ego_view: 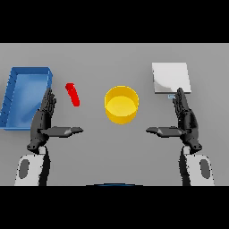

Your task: Pick up the red beaker and tilt it to pour out 1 green nut into yellow bowl. Pick up the yellow bowl and place it on the metallic measuring scale.

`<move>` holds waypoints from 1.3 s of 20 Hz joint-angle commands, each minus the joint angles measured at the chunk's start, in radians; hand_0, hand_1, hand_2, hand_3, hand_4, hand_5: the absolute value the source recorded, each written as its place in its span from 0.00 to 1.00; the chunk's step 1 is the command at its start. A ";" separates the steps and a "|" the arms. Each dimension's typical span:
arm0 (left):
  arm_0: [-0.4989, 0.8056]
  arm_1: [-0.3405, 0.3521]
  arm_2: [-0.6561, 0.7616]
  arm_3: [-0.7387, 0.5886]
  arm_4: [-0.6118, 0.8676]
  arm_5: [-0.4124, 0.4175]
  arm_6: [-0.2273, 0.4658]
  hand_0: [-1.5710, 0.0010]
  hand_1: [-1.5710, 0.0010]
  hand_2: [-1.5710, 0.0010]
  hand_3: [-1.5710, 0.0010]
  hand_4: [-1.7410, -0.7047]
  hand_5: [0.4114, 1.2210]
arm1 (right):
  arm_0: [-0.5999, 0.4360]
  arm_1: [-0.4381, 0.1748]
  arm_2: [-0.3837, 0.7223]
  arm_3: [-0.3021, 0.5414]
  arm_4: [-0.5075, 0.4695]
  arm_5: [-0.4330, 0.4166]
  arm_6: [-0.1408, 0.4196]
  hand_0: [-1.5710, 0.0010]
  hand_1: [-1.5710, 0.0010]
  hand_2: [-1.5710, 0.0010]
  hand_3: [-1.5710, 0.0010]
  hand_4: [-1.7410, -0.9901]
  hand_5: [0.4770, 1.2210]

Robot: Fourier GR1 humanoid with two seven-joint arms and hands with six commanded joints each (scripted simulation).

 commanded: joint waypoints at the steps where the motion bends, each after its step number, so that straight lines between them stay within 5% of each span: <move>1: 0.003 0.001 0.000 -0.002 0.001 0.000 -0.002 1.00 1.00 1.00 1.00 0.58 0.31 | 0.000 0.001 0.001 0.000 0.000 -0.002 0.000 1.00 1.00 1.00 1.00 0.89 0.14; 6: 0.038 0.012 0.002 -0.022 0.014 -0.017 -0.013 1.00 1.00 1.00 1.00 0.58 0.31 | -0.007 0.013 0.010 -0.001 0.010 -0.012 0.004 1.00 1.00 1.00 1.00 0.89 0.14; 8: 0.119 0.056 -0.077 -0.145 -0.081 -0.029 -0.055 1.00 1.00 1.00 1.00 0.58 0.31 | 0.053 -0.045 0.090 -0.069 0.198 -0.061 -0.104 1.00 1.00 1.00 1.00 0.89 0.13; 10: 0.161 0.078 -0.106 -0.207 -0.110 -0.039 -0.016 1.00 1.00 1.00 1.00 0.58 0.31 | 0.078 -0.052 0.135 -0.115 0.287 -0.087 -0.095 1.00 1.00 1.00 1.00 0.90 0.13; 14: 0.165 0.095 -0.116 -0.236 -0.118 -0.049 0.046 1.00 1.00 1.00 1.00 0.58 0.30 | 0.091 -0.068 0.134 -0.124 0.267 -0.057 -0.099 1.00 1.00 1.00 1.00 0.83 0.16; 19: 0.036 0.082 -0.096 -0.078 -0.126 -0.046 0.102 1.00 1.00 1.00 1.00 0.58 0.29 | 0.093 -0.068 0.125 -0.136 0.212 -0.017 -0.094 1.00 1.00 1.00 1.00 0.73 0.20; 26: -0.160 0.087 -0.037 0.190 -0.132 -0.044 0.033 1.00 1.00 1.00 1.00 0.54 0.28 | 0.071 -0.061 0.121 -0.115 0.200 -0.010 -0.083 1.00 1.00 1.00 1.00 0.68 0.20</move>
